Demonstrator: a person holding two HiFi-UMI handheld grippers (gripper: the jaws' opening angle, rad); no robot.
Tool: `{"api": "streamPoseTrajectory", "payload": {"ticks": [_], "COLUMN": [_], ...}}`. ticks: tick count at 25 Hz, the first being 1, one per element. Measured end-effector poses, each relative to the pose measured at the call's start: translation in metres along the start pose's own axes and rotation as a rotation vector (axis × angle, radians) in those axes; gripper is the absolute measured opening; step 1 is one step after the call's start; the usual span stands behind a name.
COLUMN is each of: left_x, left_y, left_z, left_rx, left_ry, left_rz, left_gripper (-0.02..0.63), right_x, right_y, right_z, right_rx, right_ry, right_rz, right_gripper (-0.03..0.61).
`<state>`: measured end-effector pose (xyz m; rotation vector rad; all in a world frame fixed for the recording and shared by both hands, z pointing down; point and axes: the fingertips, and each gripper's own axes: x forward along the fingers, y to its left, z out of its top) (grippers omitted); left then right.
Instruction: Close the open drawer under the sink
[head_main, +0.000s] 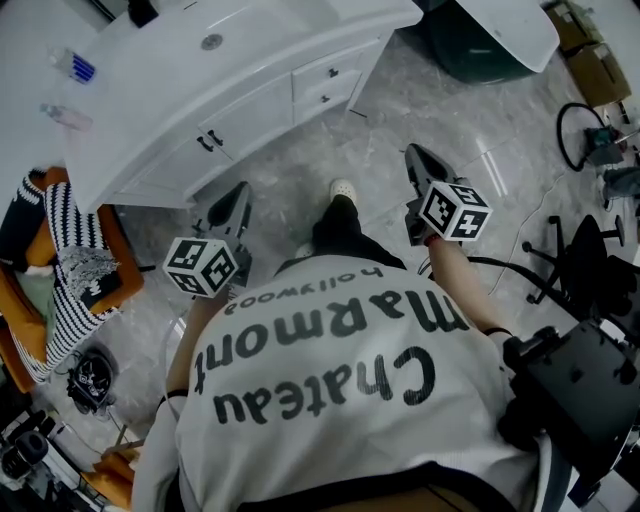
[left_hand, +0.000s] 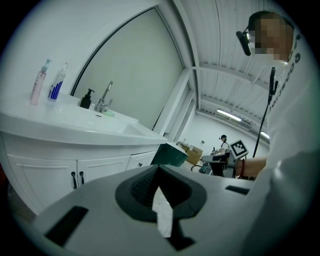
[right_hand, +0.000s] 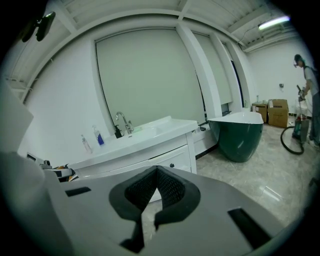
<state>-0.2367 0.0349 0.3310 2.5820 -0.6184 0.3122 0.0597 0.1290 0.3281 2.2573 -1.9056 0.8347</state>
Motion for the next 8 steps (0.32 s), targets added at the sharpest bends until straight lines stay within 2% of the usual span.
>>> {"api": "streamPoseTrajectory", "payload": {"ticks": [8], "left_x": [-0.0084], "left_y": [0.0001], "left_z": [-0.007], "left_rx": [-0.006], "left_ry": [0.006], "left_rz": [0.016], "left_gripper": [0.008], "right_x": [-0.0011], "right_y": [0.0063], "right_z": [0.003], "right_rx": [-0.037], "right_ry": [0.004], "right_rz": [0.005], "right_gripper": [0.009]}}
